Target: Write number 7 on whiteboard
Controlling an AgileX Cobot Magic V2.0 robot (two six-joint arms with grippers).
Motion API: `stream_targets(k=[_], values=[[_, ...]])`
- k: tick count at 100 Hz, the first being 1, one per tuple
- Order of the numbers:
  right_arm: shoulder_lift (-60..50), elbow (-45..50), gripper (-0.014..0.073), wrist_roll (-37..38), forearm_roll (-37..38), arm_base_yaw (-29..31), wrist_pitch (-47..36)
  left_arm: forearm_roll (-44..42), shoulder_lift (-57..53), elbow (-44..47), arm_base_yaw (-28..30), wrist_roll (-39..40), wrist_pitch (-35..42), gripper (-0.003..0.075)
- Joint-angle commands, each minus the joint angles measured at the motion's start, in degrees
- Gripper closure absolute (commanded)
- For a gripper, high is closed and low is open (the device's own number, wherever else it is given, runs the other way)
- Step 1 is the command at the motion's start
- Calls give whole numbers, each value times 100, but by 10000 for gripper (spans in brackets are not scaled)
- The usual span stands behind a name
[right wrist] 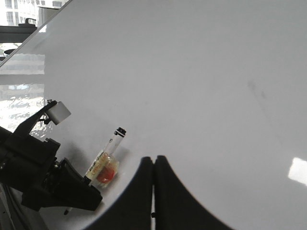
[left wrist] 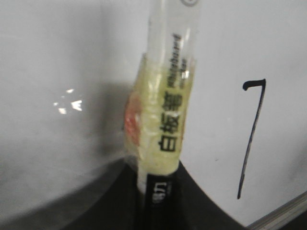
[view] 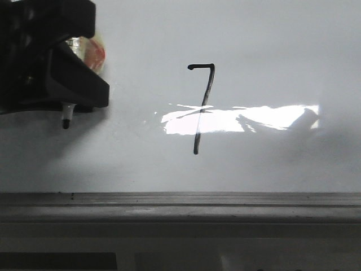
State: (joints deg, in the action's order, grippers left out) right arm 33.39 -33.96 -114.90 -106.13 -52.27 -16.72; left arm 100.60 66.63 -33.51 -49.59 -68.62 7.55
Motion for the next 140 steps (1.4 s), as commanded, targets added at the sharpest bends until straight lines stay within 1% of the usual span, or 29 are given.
stream_targets(k=[1, 30, 64, 71, 78, 88, 93, 97, 110, 115, 120, 126, 132, 137, 140], values=[[-14, -195, 659, 10, -63, 7, 81, 104, 232, -215, -3, 56, 201, 741], [-14, -195, 659, 10, -63, 7, 81, 116, 585, -249, -3, 56, 258, 741], [-14, -195, 659, 10, -63, 7, 81, 144, 596, -249, -3, 80, 891, 738], [-14, -195, 659, 10, -63, 7, 81, 158, 596, -249, -3, 120, 977, 724], [-14, -195, 659, 10, -63, 7, 81, 158, 596, -249, -3, 120, 1003, 667], [-14, -195, 659, 10, -63, 7, 81, 172, 611, -249, -3, 120, 1046, 530], [-14, -195, 659, 10, -63, 7, 81, 246, 610, -249, -3, 120, 1133, 476], [-14, -195, 659, 10, -63, 7, 81, 269, 610, -249, -3, 120, 1218, 446], [-14, -195, 659, 10, -63, 7, 81, 269, 610, -249, -3, 120, 1294, 396], [-14, -195, 659, 10, -63, 7, 81, 269, 610, -249, -3, 120, 1294, 351], [-14, -195, 659, 10, -63, 7, 81, 269, 610, -249, -3, 120, 1294, 280], [-14, -195, 659, 10, -63, 7, 81, 269, 610, -272, -3, 120, 1294, 166], [-14, -195, 659, 10, -63, 7, 81, 269, 596, -302, -3, 120, 1284, 94], [-14, -195, 659, 10, -59, 7, 81, 269, 541, -335, -42, 120, 1213, 55], [-14, -195, 659, 10, -59, 7, 81, 269, 512, -336, -58, 120, 1202, 46]])
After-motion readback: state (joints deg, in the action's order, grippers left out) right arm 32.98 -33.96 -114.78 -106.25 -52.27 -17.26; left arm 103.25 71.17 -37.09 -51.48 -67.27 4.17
